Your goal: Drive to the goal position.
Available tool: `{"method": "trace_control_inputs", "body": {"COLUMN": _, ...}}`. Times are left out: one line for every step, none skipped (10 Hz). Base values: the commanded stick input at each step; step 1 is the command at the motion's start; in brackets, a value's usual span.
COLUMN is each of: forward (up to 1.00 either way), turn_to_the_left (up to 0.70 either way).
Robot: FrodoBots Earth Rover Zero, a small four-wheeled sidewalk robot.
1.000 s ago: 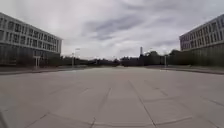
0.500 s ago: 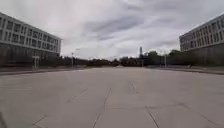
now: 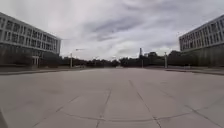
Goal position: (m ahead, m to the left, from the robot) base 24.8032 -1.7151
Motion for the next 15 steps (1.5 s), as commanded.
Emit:
{"method": "trace_control_inputs", "body": {"forward": 0.7, "turn_to_the_left": 0.0}}
{"method": "trace_control_inputs", "body": {"forward": 0.7, "turn_to_the_left": 0.0}}
{"method": "trace_control_inputs", "body": {"forward": 0.7, "turn_to_the_left": 0.0}}
{"method": "trace_control_inputs", "body": {"forward": 0.7, "turn_to_the_left": 0.0}}
{"method": "trace_control_inputs", "body": {"forward": 0.7, "turn_to_the_left": 0.0}}
{"method": "trace_control_inputs", "body": {"forward": 0.7, "turn_to_the_left": 0.0}}
{"method": "trace_control_inputs", "body": {"forward": 0.7, "turn_to_the_left": 0.0}}
{"method": "trace_control_inputs", "body": {"forward": 0.7, "turn_to_the_left": 0.0}}
{"method": "trace_control_inputs", "body": {"forward": 0.7, "turn_to_the_left": 0.0}}
{"method": "trace_control_inputs", "body": {"forward": 0.7, "turn_to_the_left": 0.0}}
{"method": "trace_control_inputs", "body": {"forward": 0.7, "turn_to_the_left": 0.0}}
{"method": "trace_control_inputs", "body": {"forward": 0.7, "turn_to_the_left": 0.0}}
{"method": "trace_control_inputs", "body": {"forward": 0.7, "turn_to_the_left": 0.0}}
{"method": "trace_control_inputs", "body": {"forward": 0.7, "turn_to_the_left": 0.0}}
{"method": "trace_control_inputs", "body": {"forward": 0.7, "turn_to_the_left": 0.0}}
